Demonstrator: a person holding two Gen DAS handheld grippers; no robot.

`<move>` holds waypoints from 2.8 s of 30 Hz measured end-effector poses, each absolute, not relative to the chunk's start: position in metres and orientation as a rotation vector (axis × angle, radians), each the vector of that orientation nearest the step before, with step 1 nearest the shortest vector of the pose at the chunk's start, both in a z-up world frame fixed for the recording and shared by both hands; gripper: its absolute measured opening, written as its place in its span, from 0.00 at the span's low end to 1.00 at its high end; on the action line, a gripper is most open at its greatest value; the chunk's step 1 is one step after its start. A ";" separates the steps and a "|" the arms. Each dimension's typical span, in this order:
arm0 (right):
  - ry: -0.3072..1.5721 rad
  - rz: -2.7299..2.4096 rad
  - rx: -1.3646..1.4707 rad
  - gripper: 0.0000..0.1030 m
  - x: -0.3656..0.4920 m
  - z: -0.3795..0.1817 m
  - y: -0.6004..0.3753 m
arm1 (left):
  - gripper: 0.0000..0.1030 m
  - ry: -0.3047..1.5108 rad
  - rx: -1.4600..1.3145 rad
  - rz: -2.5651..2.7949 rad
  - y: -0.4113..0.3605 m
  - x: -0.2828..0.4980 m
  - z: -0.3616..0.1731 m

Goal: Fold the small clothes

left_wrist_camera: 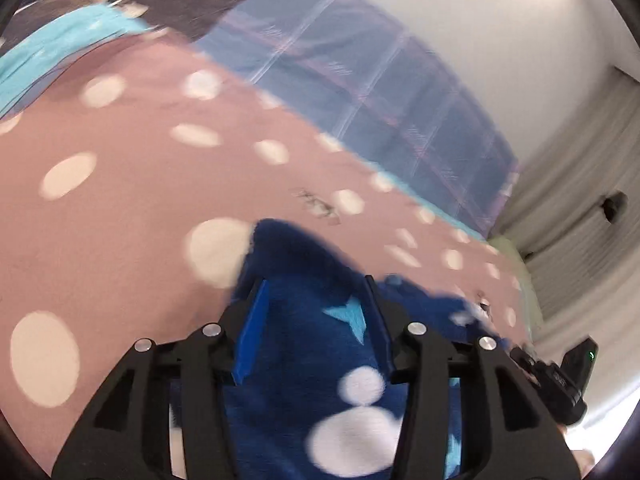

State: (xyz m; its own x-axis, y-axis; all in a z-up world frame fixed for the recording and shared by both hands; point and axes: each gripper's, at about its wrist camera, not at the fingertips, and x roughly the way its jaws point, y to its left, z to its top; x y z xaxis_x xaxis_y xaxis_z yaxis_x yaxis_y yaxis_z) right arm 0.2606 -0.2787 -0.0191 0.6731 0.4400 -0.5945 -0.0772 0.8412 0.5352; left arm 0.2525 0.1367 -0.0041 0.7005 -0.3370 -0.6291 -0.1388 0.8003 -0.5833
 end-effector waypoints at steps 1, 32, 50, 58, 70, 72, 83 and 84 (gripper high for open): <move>0.827 0.275 0.510 0.50 0.266 -0.026 -0.280 | 0.48 0.797 -0.668 -0.148 0.141 0.249 -0.007; 0.862 0.233 0.495 0.28 0.323 -0.050 -0.315 | 0.28 0.979 -0.374 -0.111 0.154 0.278 -0.040; 0.896 0.304 0.407 0.28 0.082 -0.084 -0.329 | 0.14 0.913 -0.486 -0.253 0.137 0.080 -0.039; 0.928 0.229 0.389 0.15 0.070 -0.092 -0.331 | 0.33 0.950 -0.334 -0.195 0.137 0.076 -0.048; 0.917 0.262 0.520 0.50 0.042 -0.096 -0.358 | 0.56 1.015 -0.500 -0.201 0.136 0.011 -0.054; 0.953 0.293 0.583 0.56 0.039 -0.103 -0.361 | 0.56 1.042 -0.648 -0.294 0.130 0.011 -0.070; 0.943 0.286 0.904 0.19 0.076 -0.131 -0.368 | 0.18 0.841 -0.957 -0.169 0.177 0.048 -0.073; 0.933 0.291 0.926 0.17 0.073 -0.129 -0.370 | 0.17 0.819 -0.876 -0.172 0.173 0.045 -0.058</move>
State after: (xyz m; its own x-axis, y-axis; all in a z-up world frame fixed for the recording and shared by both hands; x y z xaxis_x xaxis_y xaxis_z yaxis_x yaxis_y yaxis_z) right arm 0.0726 -0.3702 -0.1287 0.5907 0.5810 -0.5599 0.1597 0.5960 0.7869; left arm 0.0448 0.1733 -0.0576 0.6910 -0.4497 -0.5659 -0.1840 0.6477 -0.7393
